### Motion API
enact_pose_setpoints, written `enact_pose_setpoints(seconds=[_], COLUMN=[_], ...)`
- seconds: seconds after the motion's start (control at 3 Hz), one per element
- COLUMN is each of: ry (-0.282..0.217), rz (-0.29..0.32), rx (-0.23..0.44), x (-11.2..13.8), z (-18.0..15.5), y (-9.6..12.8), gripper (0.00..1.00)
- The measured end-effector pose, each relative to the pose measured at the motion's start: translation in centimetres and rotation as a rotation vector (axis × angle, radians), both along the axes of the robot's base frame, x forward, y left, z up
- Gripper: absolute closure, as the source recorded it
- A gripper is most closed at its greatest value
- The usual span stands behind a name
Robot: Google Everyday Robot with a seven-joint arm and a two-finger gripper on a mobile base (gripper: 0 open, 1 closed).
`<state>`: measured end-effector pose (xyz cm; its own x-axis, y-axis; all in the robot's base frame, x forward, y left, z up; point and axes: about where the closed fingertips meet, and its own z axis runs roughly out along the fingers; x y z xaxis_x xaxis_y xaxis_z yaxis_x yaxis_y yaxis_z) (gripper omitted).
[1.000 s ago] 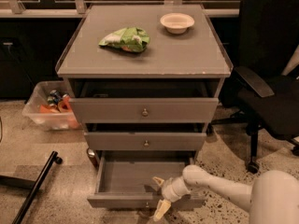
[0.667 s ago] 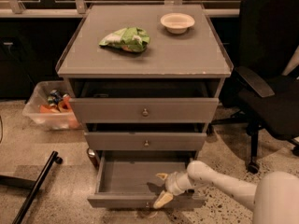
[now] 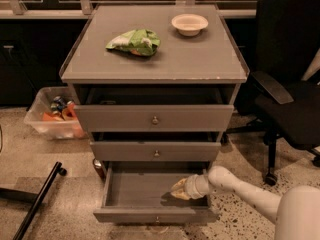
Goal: Open bottom drawer
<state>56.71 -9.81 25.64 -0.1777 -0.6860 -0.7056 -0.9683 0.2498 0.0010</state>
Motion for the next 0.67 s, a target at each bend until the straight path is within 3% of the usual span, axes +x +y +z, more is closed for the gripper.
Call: enact_pose_setpoints(seconds=[0.33, 0.67], ry=[-0.003, 0.028], rz=[-0.05, -0.073], rx=[0.0, 0.01], x=[1.1, 1.0], z=[-1.7, -4.8], y=[-1.8, -2.6], gripper=[0.88, 1.0])
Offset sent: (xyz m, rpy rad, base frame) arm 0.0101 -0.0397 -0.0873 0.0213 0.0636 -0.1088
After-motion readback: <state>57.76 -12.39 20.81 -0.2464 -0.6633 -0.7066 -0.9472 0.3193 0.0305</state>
